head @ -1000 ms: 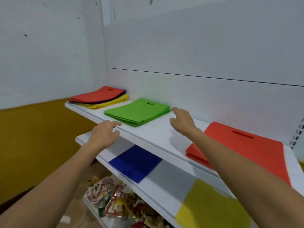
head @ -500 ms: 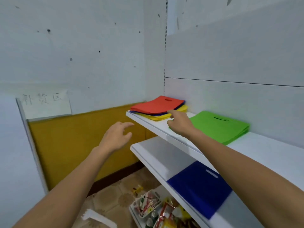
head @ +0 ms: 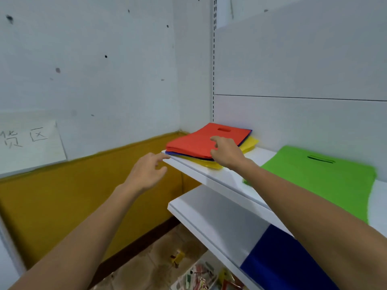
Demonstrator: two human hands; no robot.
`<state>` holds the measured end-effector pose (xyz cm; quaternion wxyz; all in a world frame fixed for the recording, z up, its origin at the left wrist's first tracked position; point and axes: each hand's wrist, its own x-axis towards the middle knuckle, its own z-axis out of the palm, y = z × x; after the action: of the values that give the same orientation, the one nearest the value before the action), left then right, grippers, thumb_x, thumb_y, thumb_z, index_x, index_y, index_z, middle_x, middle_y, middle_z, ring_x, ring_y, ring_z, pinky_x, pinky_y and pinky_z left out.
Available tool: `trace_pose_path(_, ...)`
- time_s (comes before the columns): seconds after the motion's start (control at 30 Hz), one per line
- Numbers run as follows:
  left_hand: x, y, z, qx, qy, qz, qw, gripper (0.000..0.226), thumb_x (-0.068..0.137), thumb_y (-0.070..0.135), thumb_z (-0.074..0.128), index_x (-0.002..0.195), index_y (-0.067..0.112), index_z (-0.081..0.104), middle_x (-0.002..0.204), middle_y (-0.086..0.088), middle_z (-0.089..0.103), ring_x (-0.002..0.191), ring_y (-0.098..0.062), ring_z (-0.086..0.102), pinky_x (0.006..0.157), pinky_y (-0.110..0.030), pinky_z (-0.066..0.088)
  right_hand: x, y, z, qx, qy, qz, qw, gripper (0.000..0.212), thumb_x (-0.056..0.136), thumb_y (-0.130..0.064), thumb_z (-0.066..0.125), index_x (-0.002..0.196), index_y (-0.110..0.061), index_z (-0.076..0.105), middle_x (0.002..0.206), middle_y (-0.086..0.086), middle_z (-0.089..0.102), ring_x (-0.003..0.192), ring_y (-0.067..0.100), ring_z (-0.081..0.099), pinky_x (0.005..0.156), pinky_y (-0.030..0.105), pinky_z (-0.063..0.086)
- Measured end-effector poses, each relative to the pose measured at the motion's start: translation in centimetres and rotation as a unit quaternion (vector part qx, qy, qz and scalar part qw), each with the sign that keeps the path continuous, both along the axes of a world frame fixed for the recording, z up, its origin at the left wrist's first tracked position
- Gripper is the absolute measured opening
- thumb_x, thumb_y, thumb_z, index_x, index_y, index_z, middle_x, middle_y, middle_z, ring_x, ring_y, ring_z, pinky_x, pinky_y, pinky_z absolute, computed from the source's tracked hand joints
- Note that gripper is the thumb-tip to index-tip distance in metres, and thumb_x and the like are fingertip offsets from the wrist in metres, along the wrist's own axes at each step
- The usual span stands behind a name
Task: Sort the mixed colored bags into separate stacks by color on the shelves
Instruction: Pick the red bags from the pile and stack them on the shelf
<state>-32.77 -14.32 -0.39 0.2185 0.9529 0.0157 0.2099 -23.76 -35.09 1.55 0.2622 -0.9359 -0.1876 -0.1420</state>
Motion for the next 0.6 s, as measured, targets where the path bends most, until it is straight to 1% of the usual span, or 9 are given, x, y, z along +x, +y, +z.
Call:
trace_pose_path(0.23,10.0,3.2,-0.1,-0.008,-0.008,-0.033,0.999,0.039,0.088,0.015,0.054,0.126,0.025,0.056,0.118,-0.007,0.057,0.108,-0.02,0.055,0.093,-0.033,0.042,9.6,1.9,1.1,-0.007,-0.009,-0.044,0.999,0.053,0.085,-0.011,0.045,0.138,-0.012,0.043,0.129,0.015,0.055,0.121,0.032,0.049,0.097,0.039,0.043)
trace_pose_path(0.33,13.7,4.7,0.1,-0.014,-0.007,-0.032,0.999,0.04,0.088,0.015,0.054,0.127,0.024,0.055,0.12,-0.007,0.056,0.112,-0.021,0.054,0.094,-0.031,0.04,12.2,2.6,0.8,-0.043,0.002,-0.059,0.997,0.054,0.086,-0.012,0.046,0.139,-0.013,0.041,0.133,0.013,0.052,0.124,0.03,0.047,0.098,0.039,0.041)
trace_pose_path(0.4,16.4,5.4,-0.1,-0.018,-0.002,-0.036,0.999,0.041,0.087,0.016,0.055,0.127,0.025,0.055,0.121,-0.007,0.056,0.112,-0.022,0.053,0.095,-0.033,0.041,14.0,2.5,0.4,-0.065,0.006,-0.074,0.995,0.054,0.086,-0.013,0.046,0.14,-0.014,0.04,0.133,0.012,0.052,0.124,0.03,0.046,0.098,0.04,0.041)
trace_pose_path(0.53,22.4,6.4,-0.8,-0.018,0.007,-0.086,0.996,0.04,0.086,0.015,0.058,0.125,0.024,0.057,0.117,-0.008,0.058,0.108,-0.022,0.056,0.095,-0.036,0.044,17.2,1.8,0.2,-0.057,0.011,-0.123,0.991,0.05,0.085,-0.012,0.048,0.136,-0.014,0.045,0.132,0.012,0.053,0.123,0.029,0.047,0.098,0.037,0.042)
trace_pose_path(0.6,25.8,6.8,-1.3,-0.022,0.01,-0.118,0.993,0.039,0.085,0.014,0.059,0.123,0.022,0.059,0.115,-0.01,0.059,0.107,-0.024,0.057,0.096,-0.036,0.044,18.7,1.4,0.0,-0.057,0.015,-0.156,0.986,0.047,0.084,-0.011,0.047,0.131,-0.012,0.05,0.129,0.013,0.055,0.119,0.03,0.05,0.094,0.036,0.044)
